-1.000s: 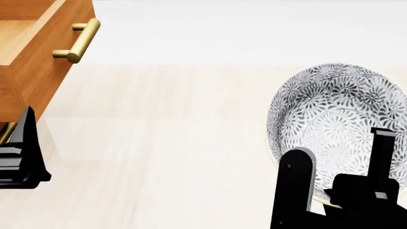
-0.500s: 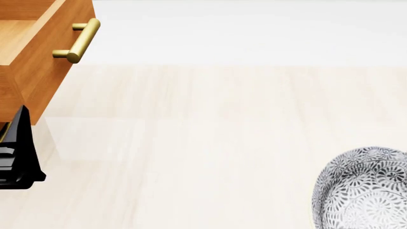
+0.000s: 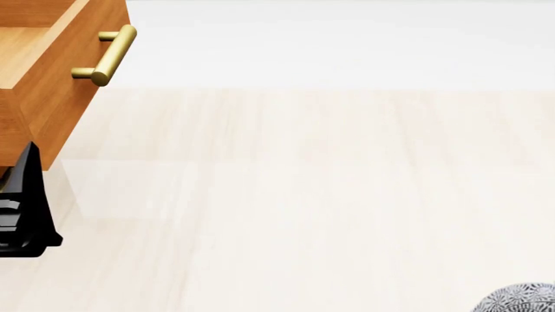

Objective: Put the bowl on the plate.

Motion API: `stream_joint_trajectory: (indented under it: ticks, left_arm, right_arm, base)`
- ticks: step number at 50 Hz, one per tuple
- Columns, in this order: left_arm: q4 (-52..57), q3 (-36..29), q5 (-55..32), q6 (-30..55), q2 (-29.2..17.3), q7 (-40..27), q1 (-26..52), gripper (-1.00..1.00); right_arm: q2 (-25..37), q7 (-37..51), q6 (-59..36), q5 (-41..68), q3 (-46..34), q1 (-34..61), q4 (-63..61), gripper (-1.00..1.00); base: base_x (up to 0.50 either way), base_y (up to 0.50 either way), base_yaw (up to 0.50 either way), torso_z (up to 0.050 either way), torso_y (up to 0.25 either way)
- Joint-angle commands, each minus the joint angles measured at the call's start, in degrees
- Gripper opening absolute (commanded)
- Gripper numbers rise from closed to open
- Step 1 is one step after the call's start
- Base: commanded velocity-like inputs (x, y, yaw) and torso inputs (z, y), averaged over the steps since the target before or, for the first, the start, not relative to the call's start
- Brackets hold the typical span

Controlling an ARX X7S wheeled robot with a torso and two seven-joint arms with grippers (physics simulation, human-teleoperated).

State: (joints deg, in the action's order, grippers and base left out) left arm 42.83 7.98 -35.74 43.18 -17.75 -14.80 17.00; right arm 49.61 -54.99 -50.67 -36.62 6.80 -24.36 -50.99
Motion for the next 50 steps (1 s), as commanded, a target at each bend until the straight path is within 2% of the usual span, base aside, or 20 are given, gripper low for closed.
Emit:
stream_joint_trajectory:
  ticks: [1, 26, 27, 44, 50]
  left_arm:
    - [-0.2, -0.8, 0.3, -0.5, -0.1, -0.2, 0.0, 1.00]
    - [-0.3, -1.2, 0.1, -1.1, -0.8, -0.6, -0.4, 1.00]
    - [-0.2, -1.2, 0.1, -1.1, -0.8, -0.6, -0.5, 1.00]
    - [0.0, -1.3, -0.5, -1.1, -1.2, -1.1, -0.3, 1.00]
    - [0.2, -1.3, -0.7, -0.9, -1.4, -1.4, -0.2, 1.00]
  right_arm:
    - [-2.5, 4.1, 4.3, 1.6, 3.1, -4.2, 3.9, -1.00]
    - [-4.2, 6.7, 7.1, 2.4, -0.4, -1.8, 9.2, -1.00]
    - [-4.1, 6.8, 7.3, 2.3, -0.4, -2.1, 9.2, 1.00]
    - [-3.3, 5.3, 6.0, 1.1, -0.5, -1.5, 7.3, 1.00]
    - [-2.0, 3.8, 4.5, -0.4, 1.7, -2.8, 3.5, 1.00]
  base:
    - [0.00, 0.00, 0.00, 0.000, 0.000]
    - [0.00, 0.00, 0.00, 0.000, 0.000]
    - [0.00, 0.00, 0.00, 0.000, 0.000]
    - [0.00, 0.00, 0.00, 0.000, 0.000]
    - [0.00, 0.00, 0.00, 0.000, 0.000]
